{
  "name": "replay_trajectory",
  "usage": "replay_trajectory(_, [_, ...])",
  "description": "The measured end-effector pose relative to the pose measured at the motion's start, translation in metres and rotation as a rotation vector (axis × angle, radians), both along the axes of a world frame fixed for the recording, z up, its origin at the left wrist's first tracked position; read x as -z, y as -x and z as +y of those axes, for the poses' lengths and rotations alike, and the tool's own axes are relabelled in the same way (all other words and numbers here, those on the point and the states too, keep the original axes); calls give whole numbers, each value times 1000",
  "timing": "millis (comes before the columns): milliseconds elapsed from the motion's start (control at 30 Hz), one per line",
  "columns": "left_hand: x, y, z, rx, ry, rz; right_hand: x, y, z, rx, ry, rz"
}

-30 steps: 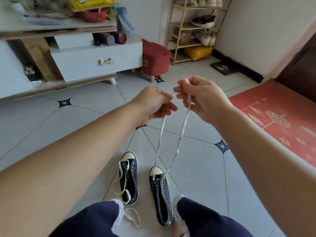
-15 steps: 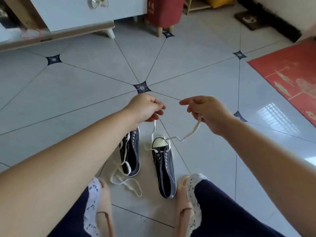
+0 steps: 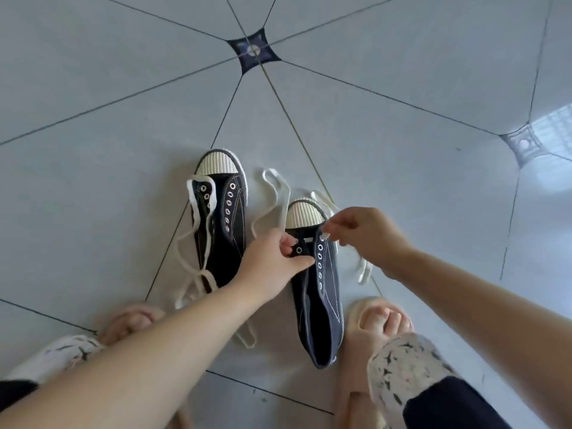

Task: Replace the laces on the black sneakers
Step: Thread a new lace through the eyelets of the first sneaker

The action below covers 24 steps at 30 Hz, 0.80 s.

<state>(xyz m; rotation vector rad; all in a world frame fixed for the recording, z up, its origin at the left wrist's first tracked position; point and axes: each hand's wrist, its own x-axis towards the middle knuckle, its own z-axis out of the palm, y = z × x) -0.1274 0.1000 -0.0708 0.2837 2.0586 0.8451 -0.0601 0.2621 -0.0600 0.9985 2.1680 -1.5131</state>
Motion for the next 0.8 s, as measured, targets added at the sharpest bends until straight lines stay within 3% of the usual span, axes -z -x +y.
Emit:
replay_trajectory(133, [18, -16, 9, -71, -11, 196, 24, -8, -12, 71, 126, 36])
replay_trajectory(233, [16, -17, 11, -51, -24, 242, 29, -11, -16, 103, 104, 38])
replay_trajectory(533, [3, -3, 3, -114, -17, 76, 30, -6, -32, 81, -122, 26])
replay_trajectory(800, [8, 14, -5, -265, -11, -97, 32, -7, -53, 43, -181, 10])
